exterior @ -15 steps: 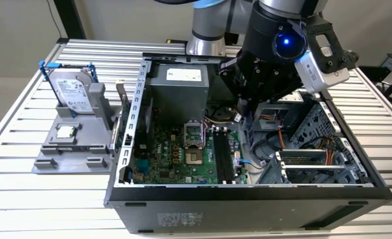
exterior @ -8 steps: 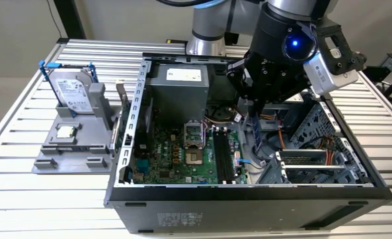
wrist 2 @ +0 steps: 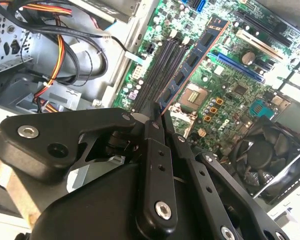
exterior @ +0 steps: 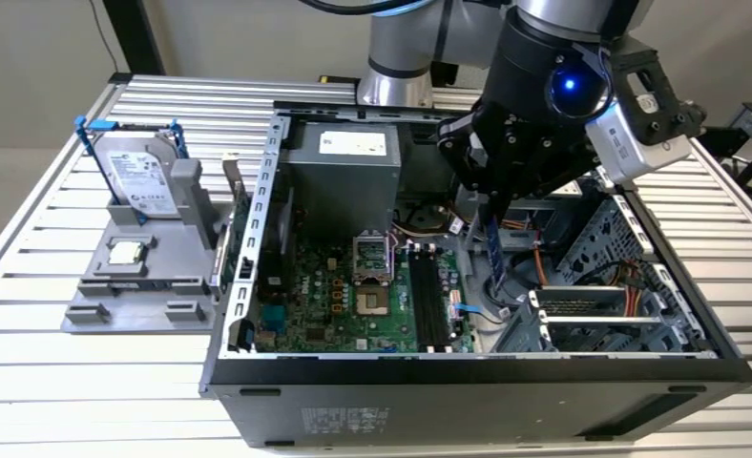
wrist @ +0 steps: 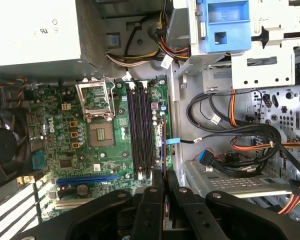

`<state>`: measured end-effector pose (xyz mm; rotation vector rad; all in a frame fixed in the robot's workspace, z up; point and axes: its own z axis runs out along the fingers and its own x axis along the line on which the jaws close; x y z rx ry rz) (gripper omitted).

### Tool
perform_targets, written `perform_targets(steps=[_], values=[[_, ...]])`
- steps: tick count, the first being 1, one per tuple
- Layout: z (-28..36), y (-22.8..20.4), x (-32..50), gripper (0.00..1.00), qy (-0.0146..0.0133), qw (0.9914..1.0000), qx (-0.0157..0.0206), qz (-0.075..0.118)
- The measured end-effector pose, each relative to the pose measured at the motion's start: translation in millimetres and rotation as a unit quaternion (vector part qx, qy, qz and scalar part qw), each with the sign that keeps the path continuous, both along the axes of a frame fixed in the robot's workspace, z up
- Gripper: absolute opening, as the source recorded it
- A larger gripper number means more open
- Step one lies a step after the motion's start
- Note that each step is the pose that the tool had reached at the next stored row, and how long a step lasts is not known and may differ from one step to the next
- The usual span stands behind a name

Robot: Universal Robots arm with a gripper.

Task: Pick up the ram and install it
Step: 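Insert the ram into the slot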

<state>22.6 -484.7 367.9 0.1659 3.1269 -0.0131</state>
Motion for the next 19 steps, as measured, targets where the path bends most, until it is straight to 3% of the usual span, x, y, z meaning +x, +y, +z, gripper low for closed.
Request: perform_targets(steps=[19], values=[[-7.4, -0.1, 0.4, 0.00, 0.0000, 0.99999, -0.0036, 0.000]])
